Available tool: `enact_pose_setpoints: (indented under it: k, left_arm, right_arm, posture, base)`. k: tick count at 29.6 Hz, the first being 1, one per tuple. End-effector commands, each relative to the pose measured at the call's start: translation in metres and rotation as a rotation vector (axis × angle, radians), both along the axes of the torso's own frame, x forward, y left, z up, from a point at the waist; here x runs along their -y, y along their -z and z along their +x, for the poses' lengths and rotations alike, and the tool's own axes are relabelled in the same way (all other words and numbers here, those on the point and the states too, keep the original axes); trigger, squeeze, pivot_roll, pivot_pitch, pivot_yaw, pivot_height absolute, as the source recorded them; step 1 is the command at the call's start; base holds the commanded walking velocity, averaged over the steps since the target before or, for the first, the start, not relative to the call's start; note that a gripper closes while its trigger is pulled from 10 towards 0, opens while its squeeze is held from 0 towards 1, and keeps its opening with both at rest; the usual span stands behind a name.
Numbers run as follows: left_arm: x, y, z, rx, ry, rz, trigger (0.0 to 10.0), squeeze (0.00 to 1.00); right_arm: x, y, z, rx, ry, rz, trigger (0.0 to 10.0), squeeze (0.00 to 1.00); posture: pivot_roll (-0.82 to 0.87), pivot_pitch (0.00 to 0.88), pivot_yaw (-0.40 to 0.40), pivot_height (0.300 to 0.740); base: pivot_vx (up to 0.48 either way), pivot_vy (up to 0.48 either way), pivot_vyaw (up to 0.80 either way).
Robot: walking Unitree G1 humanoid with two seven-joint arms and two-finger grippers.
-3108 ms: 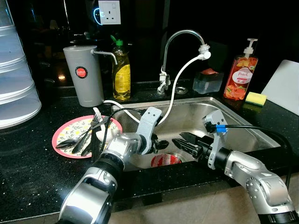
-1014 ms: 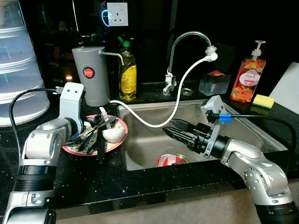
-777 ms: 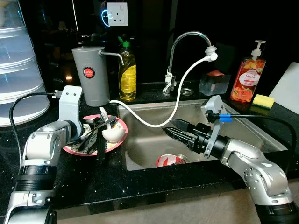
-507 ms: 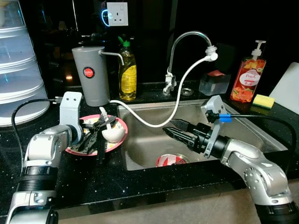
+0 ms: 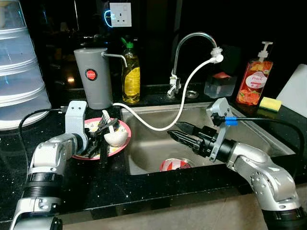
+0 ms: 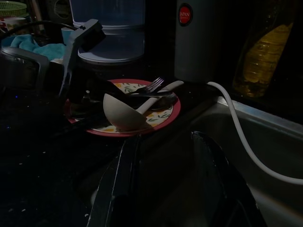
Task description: Kitchen organization
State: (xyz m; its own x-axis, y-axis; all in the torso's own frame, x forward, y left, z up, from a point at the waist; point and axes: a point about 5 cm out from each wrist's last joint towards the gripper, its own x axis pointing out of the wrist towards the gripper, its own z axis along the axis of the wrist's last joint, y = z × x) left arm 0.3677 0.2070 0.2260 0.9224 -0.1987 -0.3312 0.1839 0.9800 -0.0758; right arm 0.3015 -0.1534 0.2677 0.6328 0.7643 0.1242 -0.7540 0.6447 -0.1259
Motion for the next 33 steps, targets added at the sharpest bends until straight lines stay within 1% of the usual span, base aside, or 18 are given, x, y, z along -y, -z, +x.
enact_pose_setpoints:
  k: [1,2,3,4,5,14,15,16,17,18,20,23,24,26,27,29,33]
  left_arm:
    - [0.002,0.005,0.001,-0.021,-0.001,-0.001,2.1,0.0]
    - [0.002,0.005,0.002,-0.019,0.0,-0.001,1.1,0.0]
    - [0.002,0.005,0.002,-0.018,0.001,0.0,0.7,0.0]
    - [0.002,0.005,0.002,-0.018,0.001,0.0,0.7,0.0]
    - [0.002,0.005,0.002,-0.017,0.0,0.001,0.0,0.0]
    - [0.002,-0.001,0.003,0.008,0.001,-0.004,0.0,0.0]
    - [0.002,-0.003,0.003,0.016,0.0,-0.005,2.2,0.0]
    - [0.002,-0.005,0.003,0.026,-0.008,0.001,5.3,0.0]
    - [0.002,-0.005,0.003,0.026,-0.008,0.001,5.3,0.0]
    - [0.0,-0.008,0.004,0.044,-0.019,0.014,10.0,0.0]
    - [0.0,-0.01,0.004,0.056,-0.027,0.023,10.0,0.0]
    - [0.0,-0.024,0.003,0.123,-0.023,0.028,10.0,0.0]
    - [0.0,-0.024,0.003,0.123,-0.023,0.028,10.0,0.0]
    - [-0.001,-0.044,-0.001,0.187,-0.002,0.012,10.0,0.0]
    - [-0.001,-0.044,-0.001,0.187,-0.002,0.012,10.0,0.0]
    - [-0.002,-0.051,-0.004,0.209,0.007,0.01,10.0,0.0]
    - [-0.003,-0.06,-0.006,0.236,0.031,0.005,10.0,0.0]
  right_arm:
    - [0.001,-0.004,0.001,0.014,0.006,-0.004,10.0,0.0]
    - [0.001,-0.004,0.001,0.014,0.006,-0.004,10.0,0.0]
    - [0.001,-0.004,0.001,0.014,0.007,-0.004,10.0,0.0]
    - [0.001,-0.004,0.001,0.014,0.007,-0.004,10.0,0.0]
    - [0.001,-0.004,0.001,0.014,0.008,-0.005,10.0,0.0]
    - [0.0,-0.004,0.001,0.013,0.005,-0.004,10.0,0.0]
    - [0.0,-0.004,0.002,0.013,0.005,-0.004,10.0,0.0]
    - [0.0,-0.004,0.002,0.013,0.004,-0.004,10.0,0.0]
    - [0.0,-0.004,0.002,0.013,0.004,-0.004,10.0,0.0]
    - [0.0,-0.004,0.002,0.014,0.004,-0.005,10.0,0.0]
    - [0.0,-0.004,0.002,0.014,0.004,-0.005,10.0,0.0]
    - [0.0,-0.005,0.002,0.016,0.004,-0.005,10.0,0.0]
    - [0.0,-0.005,0.002,0.016,0.004,-0.005,10.0,0.0]
    - [0.001,-0.005,0.001,0.018,0.005,-0.007,10.0,0.0]
    - [0.001,-0.005,0.001,0.018,0.005,-0.007,10.0,0.0]
    - [0.001,-0.005,0.001,0.018,0.005,-0.008,10.0,0.0]
    - [0.001,-0.005,0.001,0.019,0.002,-0.009,10.0,0.0]
  posture:
    - [-0.07,0.037,-0.016,0.74]
    - [-0.07,0.037,-0.016,0.74]
    - [-0.07,0.037,-0.016,0.74]
    - [-0.07,0.037,-0.016,0.74]
    - [-0.07,0.037,-0.016,0.74]
    - [-0.06,0.035,-0.02,0.74]
    - [-0.06,0.035,-0.02,0.74]
    - [-0.06,0.035,-0.02,0.74]
    - [-0.06,0.035,-0.02,0.74]
    - [-0.06,0.033,-0.019,0.74]
    - [-0.06,0.033,-0.019,0.74]
    - [-0.06,0.03,-0.02,0.74]
    - [-0.06,0.03,-0.02,0.74]
    - [-0.07,0.028,-0.017,0.74]
    - [-0.07,0.028,-0.017,0.74]
    - [-0.06,0.026,-0.018,0.74]
    - [-0.06,0.023,-0.021,0.74]
  base:
    - [0.0,0.0,0.0]
    - [0.0,0.0,0.0]
    - [0.0,0.0,0.0]
    - [0.0,0.0,0.0]
    - [0.0,0.0,0.0]
    - [0.0,0.0,0.0]
    - [0.0,0.0,0.0]
    - [0.0,0.0,0.0]
    - [0.0,0.0,0.0]
    - [0.0,0.0,0.0]
    - [0.0,0.0,0.0]
    - [0.0,0.0,0.0]
    - [0.0,0.0,0.0]
    - [0.0,0.0,0.0]
    - [0.0,0.0,0.0]
    - [0.0,0.0,0.0]
    - [0.0,0.0,0.0]
